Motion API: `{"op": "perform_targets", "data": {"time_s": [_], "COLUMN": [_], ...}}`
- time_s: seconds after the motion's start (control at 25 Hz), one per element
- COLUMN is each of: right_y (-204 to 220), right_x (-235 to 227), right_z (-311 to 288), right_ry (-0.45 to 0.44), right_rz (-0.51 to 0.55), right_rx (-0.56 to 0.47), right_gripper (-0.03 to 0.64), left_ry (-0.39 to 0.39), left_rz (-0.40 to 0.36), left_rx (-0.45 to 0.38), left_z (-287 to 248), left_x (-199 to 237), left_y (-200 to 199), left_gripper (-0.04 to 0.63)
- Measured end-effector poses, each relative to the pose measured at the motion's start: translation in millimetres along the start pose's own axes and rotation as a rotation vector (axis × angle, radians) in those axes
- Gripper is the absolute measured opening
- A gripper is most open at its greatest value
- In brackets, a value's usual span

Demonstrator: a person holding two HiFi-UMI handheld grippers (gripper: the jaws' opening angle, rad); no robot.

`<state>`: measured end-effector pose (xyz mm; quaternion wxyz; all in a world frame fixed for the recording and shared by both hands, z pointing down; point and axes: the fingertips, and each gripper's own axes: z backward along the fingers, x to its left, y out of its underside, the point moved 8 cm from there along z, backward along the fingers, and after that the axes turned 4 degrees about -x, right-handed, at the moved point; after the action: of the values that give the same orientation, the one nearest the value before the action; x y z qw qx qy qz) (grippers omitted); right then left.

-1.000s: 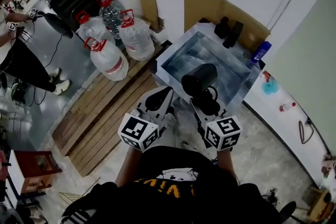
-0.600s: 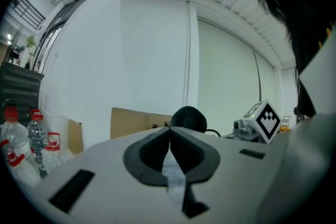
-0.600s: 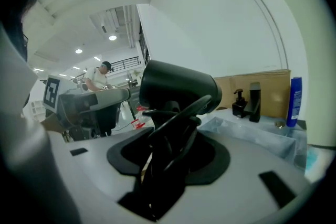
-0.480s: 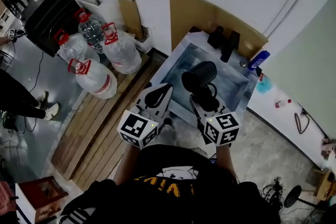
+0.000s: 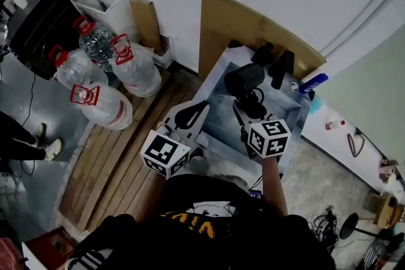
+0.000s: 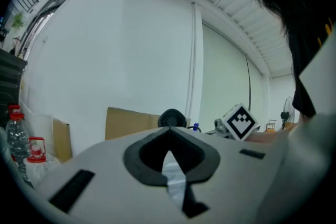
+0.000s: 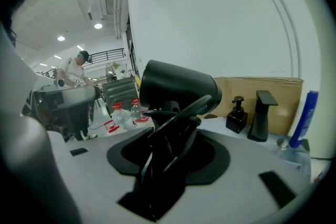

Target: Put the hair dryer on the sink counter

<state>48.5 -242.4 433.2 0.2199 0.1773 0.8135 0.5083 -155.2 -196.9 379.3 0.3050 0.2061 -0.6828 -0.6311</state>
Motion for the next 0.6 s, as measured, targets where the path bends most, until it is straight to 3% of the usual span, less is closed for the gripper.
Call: {"op": "perform_targets", "data": {"time_s": [0.6], "right_y": [6.2], "right_x": [-86.8], "right_z": [-144.8], "right_ry": [0.093], "right_rz": [0.009], "right_rx": [0.155], "right_gripper": [0.175], "left_ry": [0.057], "left_rz": [-0.017], "left_rx": [0.047], "left_z": [-29.1], "left_x": [42.8], "left_y": [3.7], "left_gripper": [0.011]}}
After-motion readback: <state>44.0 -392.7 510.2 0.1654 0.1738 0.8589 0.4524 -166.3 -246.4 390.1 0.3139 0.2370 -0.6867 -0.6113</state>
